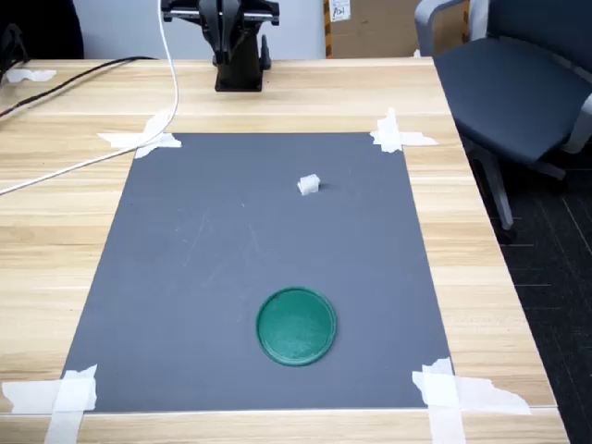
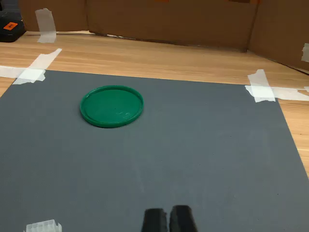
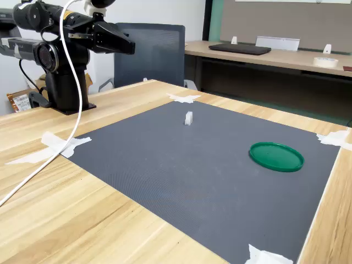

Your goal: Grasp a white terminal and put it in the green lid.

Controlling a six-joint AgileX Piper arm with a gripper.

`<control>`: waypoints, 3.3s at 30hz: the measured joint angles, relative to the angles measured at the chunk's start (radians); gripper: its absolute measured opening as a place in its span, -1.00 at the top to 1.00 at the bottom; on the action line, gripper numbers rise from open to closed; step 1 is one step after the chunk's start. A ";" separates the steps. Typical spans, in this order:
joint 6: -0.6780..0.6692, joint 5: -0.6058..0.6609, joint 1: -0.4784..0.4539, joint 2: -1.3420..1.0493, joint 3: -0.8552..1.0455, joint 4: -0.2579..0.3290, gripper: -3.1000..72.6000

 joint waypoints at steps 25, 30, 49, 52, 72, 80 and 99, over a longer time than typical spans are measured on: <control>-0.005 0.000 0.000 0.000 0.000 0.000 0.99; -0.019 0.004 0.000 0.043 0.000 0.000 0.99; -0.023 0.214 0.000 0.487 -0.315 -0.007 0.99; -0.023 0.306 0.000 0.561 -0.365 -0.018 0.99; -0.532 0.663 0.000 0.889 -0.659 0.200 0.99; -0.793 0.851 0.000 1.005 -0.759 0.358 0.71; -0.923 0.821 0.000 1.116 -0.824 0.296 -0.88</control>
